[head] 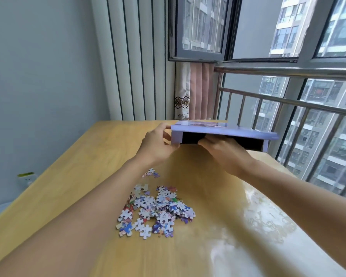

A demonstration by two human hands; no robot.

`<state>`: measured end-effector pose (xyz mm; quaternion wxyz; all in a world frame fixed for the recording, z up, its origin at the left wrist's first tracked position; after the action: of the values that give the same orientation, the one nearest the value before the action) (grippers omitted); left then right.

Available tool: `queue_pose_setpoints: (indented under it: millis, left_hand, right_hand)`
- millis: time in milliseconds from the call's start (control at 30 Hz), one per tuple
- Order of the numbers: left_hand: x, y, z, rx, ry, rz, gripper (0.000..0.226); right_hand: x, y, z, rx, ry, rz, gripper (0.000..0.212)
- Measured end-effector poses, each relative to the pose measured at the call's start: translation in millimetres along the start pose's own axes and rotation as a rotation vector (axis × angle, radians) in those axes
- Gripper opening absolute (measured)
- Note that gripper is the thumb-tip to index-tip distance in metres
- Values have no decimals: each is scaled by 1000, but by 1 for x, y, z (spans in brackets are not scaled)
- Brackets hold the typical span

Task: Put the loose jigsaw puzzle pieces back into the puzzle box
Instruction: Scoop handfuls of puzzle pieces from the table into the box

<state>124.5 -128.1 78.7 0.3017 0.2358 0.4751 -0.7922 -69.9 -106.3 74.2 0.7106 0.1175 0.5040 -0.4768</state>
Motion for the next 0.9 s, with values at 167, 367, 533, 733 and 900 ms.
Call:
queue_pose_setpoints:
  millis: [167,367,533,733,900]
  left_hand:
    - [17,26,-27,-12,266,46,42]
    - [-19,80,-47,-94,189,270,51]
    - [-12,133,-79,-206,405,463,82]
    - [1,123,-85,-203,388,192,58]
    - [-9,106,-93,-266,279,-342,46]
  right_hand:
    - [40,17,-32,285,50,439,49]
    - [28,97,-38,167,321,894,50]
    - [34,139,-45,170,612,819,143]
    - [42,159,-14,210,440,822,128]
    - [57,164,12,269,421,869,133]
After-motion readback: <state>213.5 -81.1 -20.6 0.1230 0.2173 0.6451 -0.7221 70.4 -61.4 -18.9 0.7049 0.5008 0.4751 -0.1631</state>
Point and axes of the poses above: each hand's wrist, its own z-axis towards the middle knuckle, its own x-axis out of the palm, y = z × x, the point moved 6 cm from there along z, towards the middle knuckle, and after that the axes turned 8 degrees about z, right-handed, at the moved point
